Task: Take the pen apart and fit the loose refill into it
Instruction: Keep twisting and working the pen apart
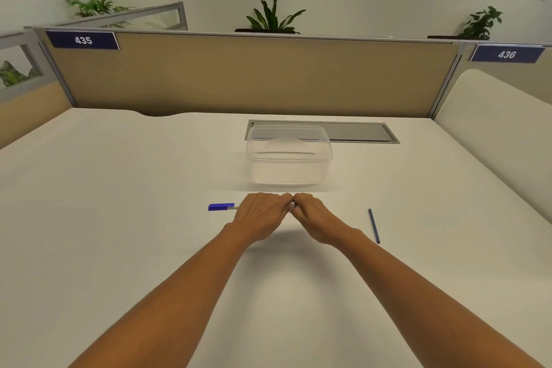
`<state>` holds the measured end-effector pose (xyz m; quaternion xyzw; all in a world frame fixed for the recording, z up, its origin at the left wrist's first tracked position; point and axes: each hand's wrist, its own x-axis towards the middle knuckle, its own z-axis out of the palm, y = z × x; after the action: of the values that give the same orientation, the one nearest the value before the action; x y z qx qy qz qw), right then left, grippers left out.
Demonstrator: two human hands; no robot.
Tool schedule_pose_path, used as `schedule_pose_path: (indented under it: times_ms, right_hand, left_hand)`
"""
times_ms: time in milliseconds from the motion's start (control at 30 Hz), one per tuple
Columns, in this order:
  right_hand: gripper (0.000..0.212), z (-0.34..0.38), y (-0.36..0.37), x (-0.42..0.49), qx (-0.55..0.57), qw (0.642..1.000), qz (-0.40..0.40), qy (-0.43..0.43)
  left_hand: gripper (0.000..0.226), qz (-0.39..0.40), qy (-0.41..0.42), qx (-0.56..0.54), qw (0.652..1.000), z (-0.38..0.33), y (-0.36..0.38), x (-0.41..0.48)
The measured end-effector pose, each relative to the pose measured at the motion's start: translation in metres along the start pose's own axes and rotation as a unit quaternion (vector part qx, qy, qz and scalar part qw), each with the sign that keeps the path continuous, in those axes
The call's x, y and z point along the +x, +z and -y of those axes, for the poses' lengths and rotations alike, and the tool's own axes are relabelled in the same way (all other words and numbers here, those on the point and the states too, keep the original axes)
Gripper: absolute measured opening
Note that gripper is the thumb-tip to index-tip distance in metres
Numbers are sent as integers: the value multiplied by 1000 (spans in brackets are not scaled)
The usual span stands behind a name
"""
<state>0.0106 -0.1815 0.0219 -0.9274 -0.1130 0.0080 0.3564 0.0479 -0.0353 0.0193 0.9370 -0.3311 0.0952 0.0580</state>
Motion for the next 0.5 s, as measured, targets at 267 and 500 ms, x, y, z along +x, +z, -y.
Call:
schedule_pose_path:
  times_ms: [267, 500]
  right_hand:
    - [14, -11, -5, 0, 220, 969, -32, 105]
    - [17, -12, -7, 1, 318, 939, -47, 121]
  left_hand:
    - [29, 22, -13, 13, 1000, 5, 0, -5]
    - [32, 18, 0, 6, 1000, 4, 4, -3]
